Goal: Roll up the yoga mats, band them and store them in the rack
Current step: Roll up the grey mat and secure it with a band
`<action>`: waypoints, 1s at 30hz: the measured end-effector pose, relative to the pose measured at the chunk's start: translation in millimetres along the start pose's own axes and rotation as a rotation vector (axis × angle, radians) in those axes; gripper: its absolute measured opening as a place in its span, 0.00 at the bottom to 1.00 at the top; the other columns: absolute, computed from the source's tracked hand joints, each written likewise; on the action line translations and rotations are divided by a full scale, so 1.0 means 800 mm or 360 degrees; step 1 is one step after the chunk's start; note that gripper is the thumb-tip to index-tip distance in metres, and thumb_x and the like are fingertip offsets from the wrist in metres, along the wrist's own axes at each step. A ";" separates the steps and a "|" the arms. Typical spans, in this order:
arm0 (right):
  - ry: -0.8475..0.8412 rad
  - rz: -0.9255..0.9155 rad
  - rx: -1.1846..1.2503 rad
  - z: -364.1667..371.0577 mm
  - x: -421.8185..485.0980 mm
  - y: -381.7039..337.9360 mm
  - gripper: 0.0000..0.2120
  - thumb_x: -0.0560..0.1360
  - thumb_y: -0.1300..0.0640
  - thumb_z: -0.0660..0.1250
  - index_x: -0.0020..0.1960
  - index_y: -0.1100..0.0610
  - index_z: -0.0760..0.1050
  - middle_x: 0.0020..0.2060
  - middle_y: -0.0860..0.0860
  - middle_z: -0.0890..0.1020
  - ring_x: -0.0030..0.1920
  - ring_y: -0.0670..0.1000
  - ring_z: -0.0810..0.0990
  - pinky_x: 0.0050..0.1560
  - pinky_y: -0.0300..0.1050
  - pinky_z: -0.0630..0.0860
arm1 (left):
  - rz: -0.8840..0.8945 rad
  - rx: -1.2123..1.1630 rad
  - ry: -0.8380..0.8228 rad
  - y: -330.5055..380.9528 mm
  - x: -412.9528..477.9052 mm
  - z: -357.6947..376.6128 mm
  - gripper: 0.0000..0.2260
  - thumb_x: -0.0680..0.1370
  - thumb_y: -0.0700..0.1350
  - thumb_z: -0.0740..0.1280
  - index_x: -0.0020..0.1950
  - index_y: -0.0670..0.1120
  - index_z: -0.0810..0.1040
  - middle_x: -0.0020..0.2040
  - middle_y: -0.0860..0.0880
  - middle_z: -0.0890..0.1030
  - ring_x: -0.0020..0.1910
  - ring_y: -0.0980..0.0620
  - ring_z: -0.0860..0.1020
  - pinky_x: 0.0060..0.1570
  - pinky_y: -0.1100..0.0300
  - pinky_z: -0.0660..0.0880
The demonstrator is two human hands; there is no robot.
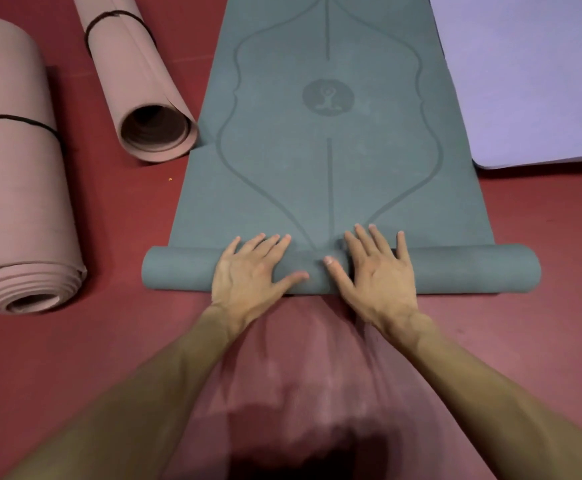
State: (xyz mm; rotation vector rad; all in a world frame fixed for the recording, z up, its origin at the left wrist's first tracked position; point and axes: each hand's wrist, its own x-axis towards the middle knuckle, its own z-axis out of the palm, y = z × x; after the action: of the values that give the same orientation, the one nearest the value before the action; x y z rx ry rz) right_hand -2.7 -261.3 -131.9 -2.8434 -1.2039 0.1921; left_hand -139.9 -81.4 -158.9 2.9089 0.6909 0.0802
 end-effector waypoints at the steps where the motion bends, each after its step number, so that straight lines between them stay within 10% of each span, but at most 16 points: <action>1: 0.0061 -0.0095 -0.0036 0.005 -0.009 0.000 0.43 0.78 0.25 0.48 0.77 0.56 0.71 0.77 0.54 0.72 0.80 0.57 0.65 0.79 0.69 0.50 | -0.0039 -0.0025 0.0006 0.002 0.005 0.001 0.38 0.78 0.73 0.46 0.75 0.54 0.75 0.72 0.54 0.78 0.74 0.52 0.73 0.76 0.45 0.64; 11: -0.0270 -0.0411 -0.0160 -0.012 0.030 0.020 0.49 0.65 0.17 0.45 0.67 0.51 0.75 0.65 0.45 0.80 0.68 0.54 0.77 0.69 0.66 0.67 | -0.0197 -0.0017 0.0001 0.010 0.018 -0.015 0.35 0.81 0.66 0.43 0.75 0.50 0.76 0.71 0.51 0.79 0.74 0.48 0.73 0.78 0.42 0.59; 20: -0.0430 -0.0486 -0.0186 -0.046 0.018 0.030 0.34 0.69 0.18 0.56 0.58 0.44 0.76 0.51 0.47 0.85 0.56 0.56 0.83 0.46 0.49 0.67 | -0.0188 -0.0054 0.0294 0.034 -0.016 -0.026 0.22 0.83 0.58 0.55 0.54 0.49 0.87 0.49 0.51 0.88 0.51 0.47 0.84 0.65 0.46 0.72; 25: -0.0560 -0.0404 -0.0162 -0.035 -0.009 0.022 0.39 0.67 0.18 0.60 0.68 0.42 0.73 0.66 0.41 0.80 0.67 0.51 0.79 0.59 0.51 0.72 | -0.0151 -0.0096 0.0296 0.034 -0.039 -0.004 0.19 0.83 0.53 0.58 0.57 0.48 0.88 0.56 0.51 0.87 0.58 0.49 0.84 0.59 0.51 0.76; 30: -0.0266 -0.0188 0.0231 -0.031 -0.015 0.026 0.49 0.68 0.17 0.50 0.78 0.47 0.68 0.79 0.46 0.68 0.79 0.47 0.66 0.80 0.60 0.56 | -0.0189 -0.0037 0.0200 0.033 -0.013 -0.007 0.20 0.81 0.55 0.57 0.51 0.49 0.87 0.52 0.50 0.87 0.53 0.47 0.86 0.50 0.51 0.80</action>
State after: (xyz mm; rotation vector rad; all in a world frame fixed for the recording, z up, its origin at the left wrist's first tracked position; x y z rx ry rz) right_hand 7.4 -284.4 -107.8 -2.6666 -1.3229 0.4986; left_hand -138.1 -108.6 -149.4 2.8523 0.8752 0.2576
